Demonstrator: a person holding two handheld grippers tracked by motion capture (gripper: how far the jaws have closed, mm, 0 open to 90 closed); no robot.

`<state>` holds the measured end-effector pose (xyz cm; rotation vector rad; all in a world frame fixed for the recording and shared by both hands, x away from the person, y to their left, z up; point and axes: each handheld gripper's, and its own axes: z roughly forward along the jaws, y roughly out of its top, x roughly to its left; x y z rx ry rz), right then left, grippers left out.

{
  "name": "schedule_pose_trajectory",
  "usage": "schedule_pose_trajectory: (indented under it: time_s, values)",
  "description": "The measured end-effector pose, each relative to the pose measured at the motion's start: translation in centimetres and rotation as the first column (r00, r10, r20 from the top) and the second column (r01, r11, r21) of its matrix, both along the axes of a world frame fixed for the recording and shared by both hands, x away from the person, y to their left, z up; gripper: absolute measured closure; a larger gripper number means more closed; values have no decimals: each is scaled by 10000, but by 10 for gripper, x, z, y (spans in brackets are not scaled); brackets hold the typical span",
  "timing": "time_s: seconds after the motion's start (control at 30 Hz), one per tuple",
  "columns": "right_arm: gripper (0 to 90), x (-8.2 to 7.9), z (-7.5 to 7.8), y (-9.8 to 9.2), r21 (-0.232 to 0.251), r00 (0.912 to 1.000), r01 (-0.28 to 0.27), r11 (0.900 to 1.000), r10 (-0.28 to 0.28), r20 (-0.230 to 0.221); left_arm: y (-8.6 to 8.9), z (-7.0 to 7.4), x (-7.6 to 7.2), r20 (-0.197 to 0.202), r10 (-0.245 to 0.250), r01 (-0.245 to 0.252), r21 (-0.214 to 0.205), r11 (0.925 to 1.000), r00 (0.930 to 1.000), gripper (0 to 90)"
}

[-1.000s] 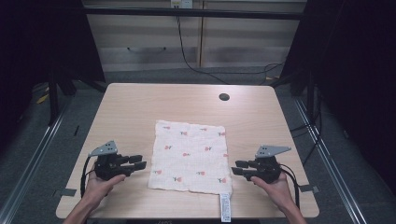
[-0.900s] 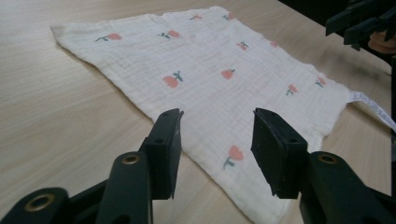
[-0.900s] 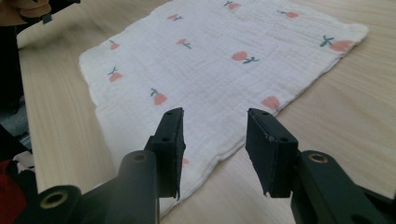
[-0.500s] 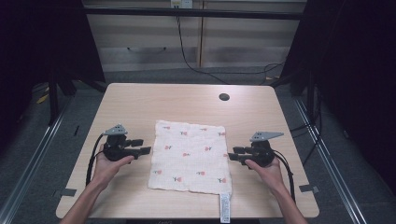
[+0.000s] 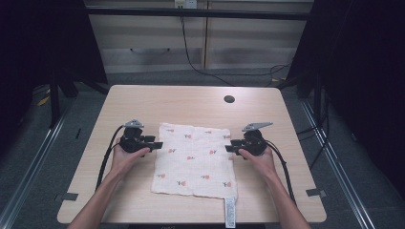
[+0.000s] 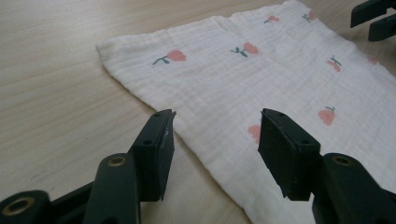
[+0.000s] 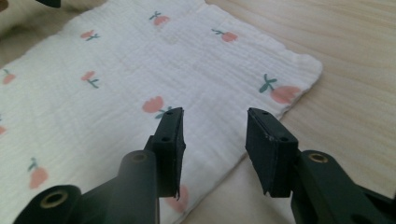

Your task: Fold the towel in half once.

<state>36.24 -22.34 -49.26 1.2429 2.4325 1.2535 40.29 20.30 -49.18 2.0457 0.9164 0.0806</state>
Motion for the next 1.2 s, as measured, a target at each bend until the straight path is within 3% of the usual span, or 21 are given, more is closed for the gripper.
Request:
schedule_pose_trajectory:
  time_s: [0.13,0.37,0.47,0.5,0.53,0.6,0.63,0.7,0.83,1.2]
  values:
    - [550,7,-3,4,-160,10000,42,9999,-43,-54,-5,-6,3,-29,-13,13,226,9997,10000,504]
    - [551,9,-8,14,-1016,9998,151,9947,-162,-105,-9,-14,6,-35,-2,4,449,9990,10000,511]
    - [570,11,-10,14,-998,9999,145,9949,-148,-13,-10,-14,6,49,-62,59,586,9983,10000,527]
    - [599,11,-10,15,-1010,9999,150,9948,-147,30,-11,-14,4,320,-28,3,776,9970,9995,547]
    - [599,11,-10,15,-1010,9999,150,9948,-147,30,-11,-14,4,320,-28,3,776,9970,9995,604]
    - [678,9,-11,17,-983,10000,41,9951,-36,52,-12,-16,3,395,-68,39,720,9974,9992,633]
    - [781,8,-12,18,-1094,9999,24,9940,-8,150,-13,-16,2,448,27,-60,750,9972,9990,744]
    - [814,8,-12,19,-1017,9999,-30,9948,41,109,-14,-16,0,624,-97,40,908,9959,9980,833]
    - [882,4,-14,14,-762,9999,-138,9970,137,-12,-14,-16,-9,513,-202,155,907,9958,9985,874]
    - [882,-20,-11,2,-865,9994,-271,9959,252,-228,-12,-13,-39,258,-846,816,1015,9915,9961,874]
